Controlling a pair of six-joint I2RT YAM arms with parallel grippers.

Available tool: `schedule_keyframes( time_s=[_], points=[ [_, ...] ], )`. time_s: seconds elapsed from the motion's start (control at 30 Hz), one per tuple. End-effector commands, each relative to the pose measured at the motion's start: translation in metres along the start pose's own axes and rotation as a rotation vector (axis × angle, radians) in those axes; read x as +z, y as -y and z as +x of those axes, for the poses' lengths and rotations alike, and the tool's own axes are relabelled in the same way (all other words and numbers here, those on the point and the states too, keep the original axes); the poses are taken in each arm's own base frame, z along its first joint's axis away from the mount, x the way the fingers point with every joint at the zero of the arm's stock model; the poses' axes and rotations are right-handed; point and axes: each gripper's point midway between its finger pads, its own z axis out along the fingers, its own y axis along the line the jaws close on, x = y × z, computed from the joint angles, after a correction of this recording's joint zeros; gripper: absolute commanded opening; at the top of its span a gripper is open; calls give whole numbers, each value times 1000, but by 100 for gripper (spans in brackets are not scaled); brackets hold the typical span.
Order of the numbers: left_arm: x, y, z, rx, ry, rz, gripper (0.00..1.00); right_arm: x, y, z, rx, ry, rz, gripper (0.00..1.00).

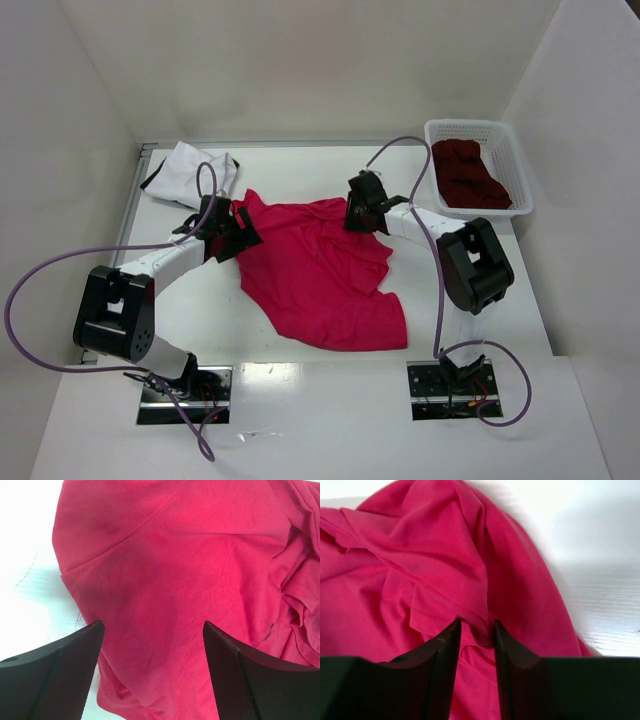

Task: Fold and stack the t-shirts
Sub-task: Flatten out the tshirt

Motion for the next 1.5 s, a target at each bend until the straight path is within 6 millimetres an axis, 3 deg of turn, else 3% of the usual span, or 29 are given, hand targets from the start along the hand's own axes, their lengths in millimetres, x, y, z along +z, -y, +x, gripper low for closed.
schedule_keyframes(
  time_s=[0.0, 0.1, 0.23, 0.43, 0.57, 0.73, 0.97, 1.03, 1.1, 1.27, 1.37, 1.47],
  points=[
    [-1, 9, -13, -5, 30, 19, 87, 1, -7, -1, -7, 20, -42, 42],
    [-2, 10, -12, -5, 24, 26, 87, -2, -3, 1, -6, 30, -35, 56],
    [-2, 10, -12, -5, 24, 26, 87, -1, 4, 8, -9, 20, -13, 65],
    [-5, 14, -17, -4, 39, 38, 87, 8, 8, 15, -11, 7, -4, 65],
    [-12, 13, -33, -12, 76, 36, 87, 8, 7, 15, -1, 6, -4, 65],
    [-17, 9, -42, -24, 94, 46, 87, 6, 22, 25, 3, -11, 55, 67],
    [-23, 3, -51, -25, 117, 48, 87, 14, 18, 32, 27, -15, 21, 70],
    [-23, 0, -54, -34, 123, 42, 87, 20, 18, 36, 25, -33, 22, 65],
    [-25, -1, -61, -42, 137, 42, 87, 21, 12, 28, 27, -18, 12, 60],
    [-17, -16, -72, -71, 142, 24, 87, 20, 9, 12, 31, 27, 20, 23],
    [-11, -19, -78, -70, 143, 15, 87, 9, 8, 0, 35, 58, 29, 12],
    [-3, -18, -87, -55, 149, 23, 87, -6, 3, -18, 42, 108, 21, 10]
  ],
)
